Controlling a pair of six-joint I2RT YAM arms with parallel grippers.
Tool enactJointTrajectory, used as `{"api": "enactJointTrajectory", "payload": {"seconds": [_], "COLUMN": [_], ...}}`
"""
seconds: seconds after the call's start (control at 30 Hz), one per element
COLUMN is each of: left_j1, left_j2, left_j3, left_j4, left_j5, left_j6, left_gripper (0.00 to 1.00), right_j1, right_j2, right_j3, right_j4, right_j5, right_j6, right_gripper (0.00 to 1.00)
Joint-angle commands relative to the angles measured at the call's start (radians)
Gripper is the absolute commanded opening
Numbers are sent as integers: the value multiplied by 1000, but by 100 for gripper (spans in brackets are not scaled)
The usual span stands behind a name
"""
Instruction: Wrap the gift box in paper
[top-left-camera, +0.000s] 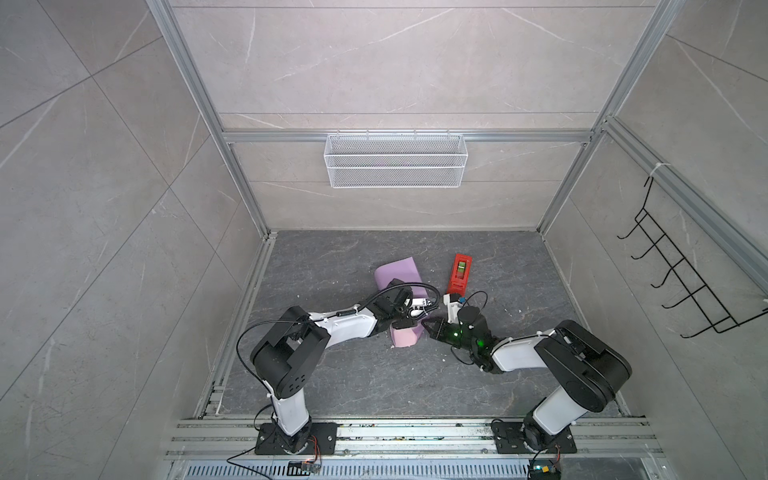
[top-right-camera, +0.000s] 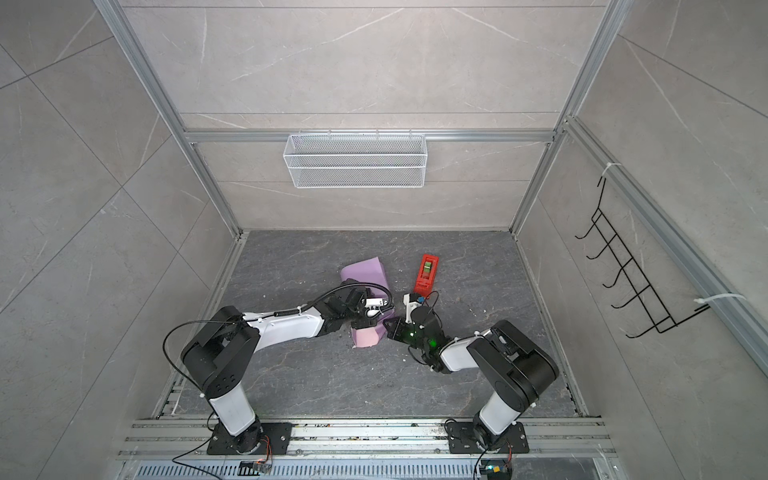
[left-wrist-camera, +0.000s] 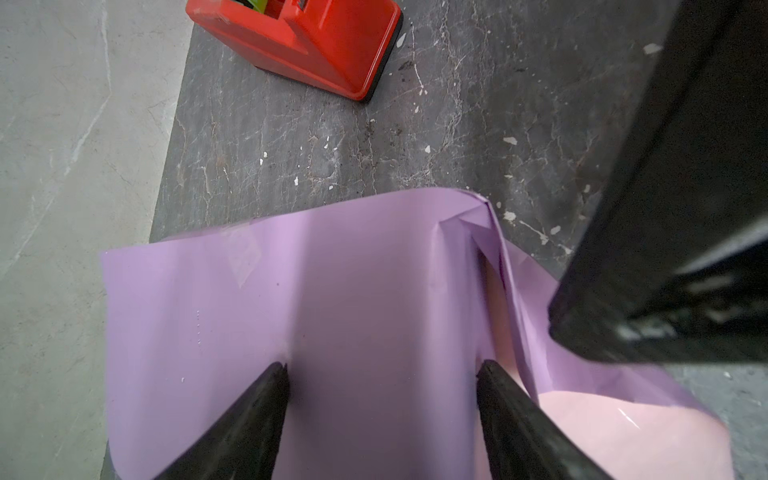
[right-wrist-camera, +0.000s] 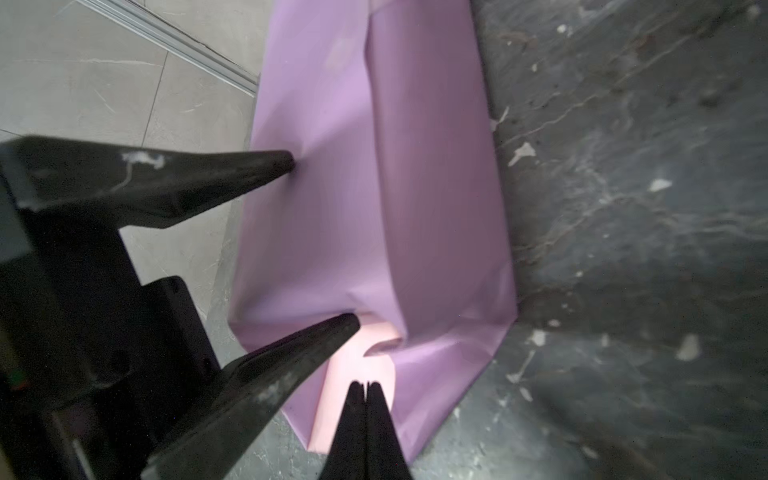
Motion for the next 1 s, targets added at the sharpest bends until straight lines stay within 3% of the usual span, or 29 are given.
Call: {"api": "enactJointTrajectory", "payload": {"seconds": [0.0, 0.5, 0.97], "left_j1": [7, 6, 6], "left_j2": [22, 17, 18], "left_j3": [-12, -10, -13], "left_j4": [-56, -59, -52], "left_j5": [-11, -9, -15], "left_j6": [-5, -2, -2], "left_gripper": [73, 73, 73], "right_j1": [-27, -37, 28], "right_j2": [21, 183, 163], "right_j3": [12, 71, -1], "right_j4": [-50, -11, -54], "right_j5": [-42, -37, -21], "right_j6": [-35, -42, -1], "right_gripper": [5, 2, 0]}}
